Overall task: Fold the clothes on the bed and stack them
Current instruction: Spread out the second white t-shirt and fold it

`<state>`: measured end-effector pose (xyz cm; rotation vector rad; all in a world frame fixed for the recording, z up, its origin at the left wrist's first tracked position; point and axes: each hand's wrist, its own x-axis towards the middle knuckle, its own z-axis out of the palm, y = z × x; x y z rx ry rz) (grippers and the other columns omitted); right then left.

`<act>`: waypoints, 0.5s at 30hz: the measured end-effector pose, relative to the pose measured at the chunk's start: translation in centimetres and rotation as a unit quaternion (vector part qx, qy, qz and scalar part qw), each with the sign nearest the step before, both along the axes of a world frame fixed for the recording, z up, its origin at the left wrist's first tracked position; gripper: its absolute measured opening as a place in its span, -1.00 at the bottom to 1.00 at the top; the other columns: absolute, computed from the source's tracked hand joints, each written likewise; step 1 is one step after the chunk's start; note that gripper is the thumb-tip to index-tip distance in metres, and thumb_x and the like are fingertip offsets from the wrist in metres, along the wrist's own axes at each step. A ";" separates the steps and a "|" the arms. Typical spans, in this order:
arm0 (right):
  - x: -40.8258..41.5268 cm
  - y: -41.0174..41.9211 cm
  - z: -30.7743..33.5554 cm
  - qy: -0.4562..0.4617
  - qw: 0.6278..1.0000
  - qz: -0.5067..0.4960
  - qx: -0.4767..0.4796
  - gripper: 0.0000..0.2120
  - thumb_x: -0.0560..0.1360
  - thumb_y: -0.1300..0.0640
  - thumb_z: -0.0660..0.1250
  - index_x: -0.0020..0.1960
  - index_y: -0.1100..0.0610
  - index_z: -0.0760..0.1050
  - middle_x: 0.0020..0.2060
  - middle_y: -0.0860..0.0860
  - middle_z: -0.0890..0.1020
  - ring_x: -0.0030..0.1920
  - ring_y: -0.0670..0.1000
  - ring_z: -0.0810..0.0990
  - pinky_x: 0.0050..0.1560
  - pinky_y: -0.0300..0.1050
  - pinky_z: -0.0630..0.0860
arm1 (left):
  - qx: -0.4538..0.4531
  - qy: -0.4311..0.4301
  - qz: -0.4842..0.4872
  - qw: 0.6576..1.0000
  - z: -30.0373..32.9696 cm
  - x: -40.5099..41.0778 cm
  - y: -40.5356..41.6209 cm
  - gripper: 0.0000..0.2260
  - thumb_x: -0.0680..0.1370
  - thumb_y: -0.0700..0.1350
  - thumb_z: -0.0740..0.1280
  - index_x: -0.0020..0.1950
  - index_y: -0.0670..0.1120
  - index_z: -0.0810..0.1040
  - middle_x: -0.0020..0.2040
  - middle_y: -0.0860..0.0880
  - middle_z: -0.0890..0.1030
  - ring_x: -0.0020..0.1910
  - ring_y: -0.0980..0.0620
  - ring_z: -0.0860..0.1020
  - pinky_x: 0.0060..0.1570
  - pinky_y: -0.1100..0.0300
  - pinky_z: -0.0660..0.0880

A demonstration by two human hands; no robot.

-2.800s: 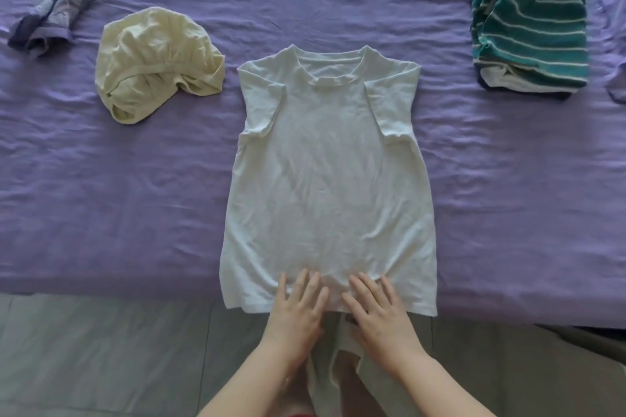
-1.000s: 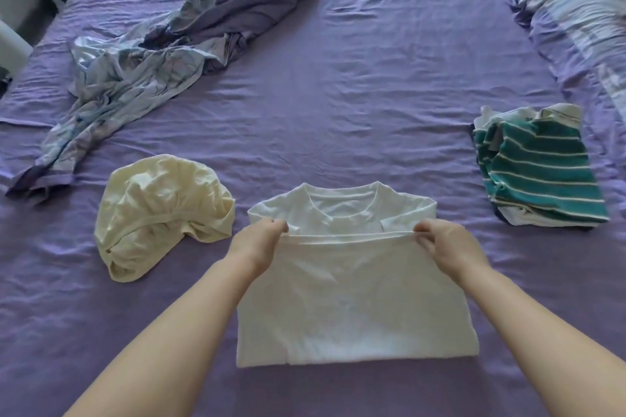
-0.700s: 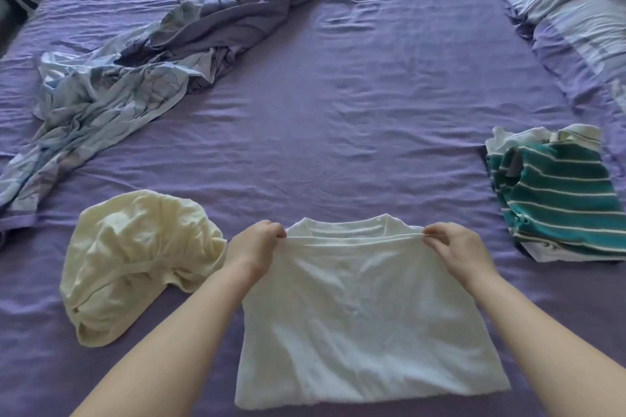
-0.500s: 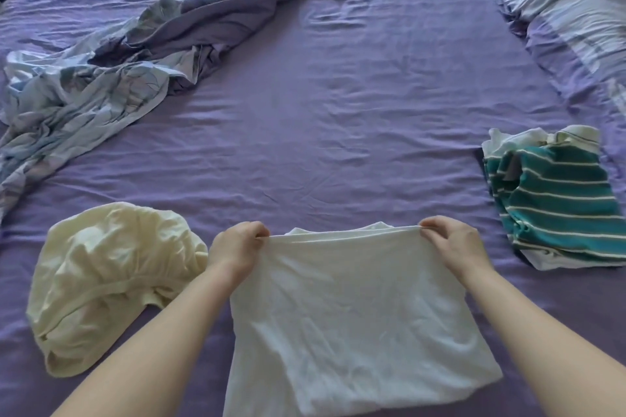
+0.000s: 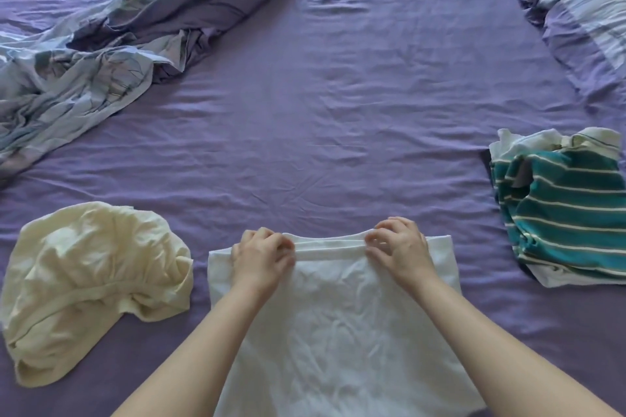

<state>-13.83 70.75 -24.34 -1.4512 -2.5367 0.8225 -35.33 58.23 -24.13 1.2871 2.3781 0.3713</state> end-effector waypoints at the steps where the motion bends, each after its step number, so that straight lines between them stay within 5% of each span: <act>1: 0.3 0.3 -0.2 0.005 1.000 -0.005 -0.003 -0.87 0.40 0.06 0.45 -0.06 0.02 0.64 0.04 -0.04 0.58 0.24 0.04 0.38 0.10 -0.15 0.20 | -0.011 0.003 -0.009 1.000 -0.1 -0.3 0.0 -0.85 0.46 0.04 0.39 0.02 0.10 0.60 0.03 0.10 0.52 0.16 0.00 0.36 -0.02 0.15 0.18; 7: 1.8 1.0 0.1 0.021 0.999 0.016 -0.024 -0.93 0.36 0.16 0.50 -0.18 0.11 0.63 -0.02 0.01 0.62 0.14 0.12 0.47 0.12 0.05 0.40 | -0.031 0.011 -0.038 0.999 -0.2 -1.7 -0.3 -0.86 0.47 0.06 0.39 -0.05 0.03 0.56 -0.02 0.11 0.54 0.15 0.03 0.35 -0.04 0.16 0.17; 15: 0.7 2.7 -0.2 -0.024 0.999 -0.031 -0.024 -0.93 0.50 0.09 0.33 -0.07 0.08 0.56 -0.10 -0.06 0.62 0.13 0.05 0.43 0.07 -0.07 0.24 | 0.023 0.018 0.032 0.999 -0.6 -1.7 1.0 -0.89 0.53 -0.03 0.34 -0.06 -0.06 0.51 -0.13 0.02 0.60 0.05 -0.04 0.47 -0.07 0.13 0.18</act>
